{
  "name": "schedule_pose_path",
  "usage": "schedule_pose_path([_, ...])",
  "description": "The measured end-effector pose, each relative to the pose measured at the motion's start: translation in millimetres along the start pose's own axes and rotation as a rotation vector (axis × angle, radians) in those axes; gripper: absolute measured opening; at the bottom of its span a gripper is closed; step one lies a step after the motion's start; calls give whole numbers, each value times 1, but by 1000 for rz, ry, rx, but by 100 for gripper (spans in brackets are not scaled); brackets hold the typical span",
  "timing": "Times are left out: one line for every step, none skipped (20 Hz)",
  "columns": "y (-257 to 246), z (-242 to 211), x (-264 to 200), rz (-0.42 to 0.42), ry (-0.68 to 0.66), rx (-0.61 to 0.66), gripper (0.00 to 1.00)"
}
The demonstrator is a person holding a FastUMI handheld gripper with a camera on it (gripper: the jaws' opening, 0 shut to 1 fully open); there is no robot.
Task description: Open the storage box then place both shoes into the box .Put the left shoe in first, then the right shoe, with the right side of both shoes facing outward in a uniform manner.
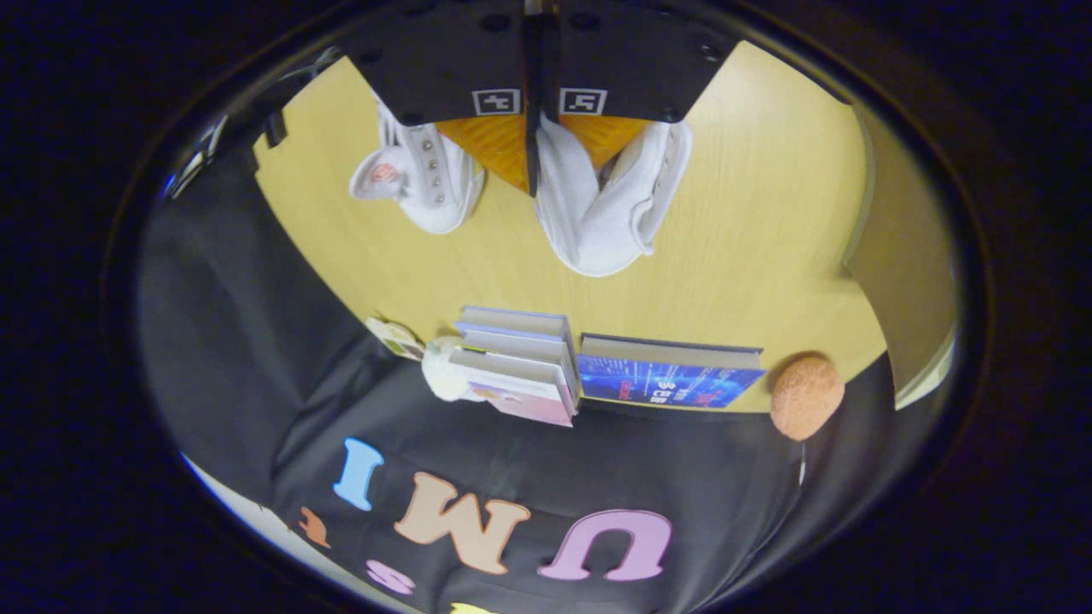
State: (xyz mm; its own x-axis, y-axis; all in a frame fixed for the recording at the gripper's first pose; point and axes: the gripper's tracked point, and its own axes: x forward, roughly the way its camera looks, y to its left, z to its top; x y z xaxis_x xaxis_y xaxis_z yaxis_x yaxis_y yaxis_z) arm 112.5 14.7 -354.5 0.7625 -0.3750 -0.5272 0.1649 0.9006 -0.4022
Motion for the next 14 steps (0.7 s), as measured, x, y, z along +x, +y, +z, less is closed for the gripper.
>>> schedule_pose_path([-1,5,-6,-22,-7,-39,2])
schedule_pose_path([-3,10,-11,-42,-14,-63,2])
schedule_pose_path([-5,16,-18,-61,-22,-74,2])
schedule_pose_path([-7,22,-26,-79,-32,-78,2])
schedule_pose_path([-9,31,-35,-95,-46,-84,2])
schedule_pose_path([-10,41,-46,-111,-62,-89,2])
schedule_pose_path([-12,53,-56,-127,-80,-94,2])
schedule_pose_path([-13,65,-68,-143,-99,-98,2])
schedule_pose_path([-13,79,-81,-158,-122,-99,2])
schedule_pose_path([-13,91,-94,-170,-147,-98,2])
schedule_pose_path([-12,106,-106,-178,-173,-94,2])
schedule_pose_path([-10,121,-120,-183,-201,-87,2])
schedule_pose_path([-7,136,-134,-187,-230,-80,2])
schedule_pose_path([-5,150,-147,-193,-255,-75,3])
